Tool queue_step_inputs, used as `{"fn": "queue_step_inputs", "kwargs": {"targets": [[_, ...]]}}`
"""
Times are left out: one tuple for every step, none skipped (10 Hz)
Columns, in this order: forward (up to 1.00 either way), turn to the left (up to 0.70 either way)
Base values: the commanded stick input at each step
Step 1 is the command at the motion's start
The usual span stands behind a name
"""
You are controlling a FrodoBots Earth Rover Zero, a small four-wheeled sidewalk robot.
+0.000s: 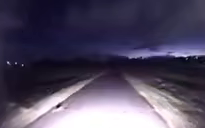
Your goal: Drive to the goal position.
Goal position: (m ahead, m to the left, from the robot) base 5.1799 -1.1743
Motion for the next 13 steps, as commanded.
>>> {"fn": "queue_step_inputs", "kwargs": {"targets": [[0.85, -0.02], [0.85, 0.00], [0.85, 0.00], [0.85, 0.00], [0.85, 0.00], [0.85, 0.00], [0.85, 0.00], [0.85, 0.00], [0.85, -0.26], [0.85, -0.12], [0.85, 0.00], [0.85, 0.00], [0.85, 0.00]]}}
